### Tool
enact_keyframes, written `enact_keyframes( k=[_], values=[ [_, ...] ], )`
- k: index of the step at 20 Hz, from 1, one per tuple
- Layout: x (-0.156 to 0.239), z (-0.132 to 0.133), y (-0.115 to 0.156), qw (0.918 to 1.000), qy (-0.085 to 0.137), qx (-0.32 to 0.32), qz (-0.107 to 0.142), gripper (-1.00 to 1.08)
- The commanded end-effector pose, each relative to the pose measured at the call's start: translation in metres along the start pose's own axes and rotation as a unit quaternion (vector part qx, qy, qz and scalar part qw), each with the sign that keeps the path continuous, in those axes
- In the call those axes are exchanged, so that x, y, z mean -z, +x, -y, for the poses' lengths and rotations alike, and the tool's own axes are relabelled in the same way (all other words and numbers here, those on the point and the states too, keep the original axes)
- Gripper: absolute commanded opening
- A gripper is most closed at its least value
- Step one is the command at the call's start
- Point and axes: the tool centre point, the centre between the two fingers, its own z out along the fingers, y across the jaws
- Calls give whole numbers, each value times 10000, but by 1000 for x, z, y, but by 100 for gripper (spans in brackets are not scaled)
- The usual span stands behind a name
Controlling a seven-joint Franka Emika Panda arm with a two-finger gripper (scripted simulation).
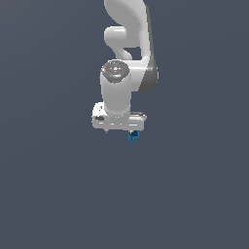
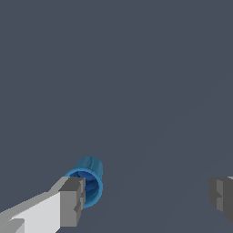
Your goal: Pick up the object and move it to a goal position.
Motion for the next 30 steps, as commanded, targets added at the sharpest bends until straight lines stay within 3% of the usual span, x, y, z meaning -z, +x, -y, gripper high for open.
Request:
enact_keyframes(
  k=[1,19,30],
  values=[
    [-3,3,-2,10000,0,53,-8,100],
    [-64,61,-48,9926,6,1186,-254,100],
    [-73,69,-57,9903,11,1358,-286,100]
  ],
)
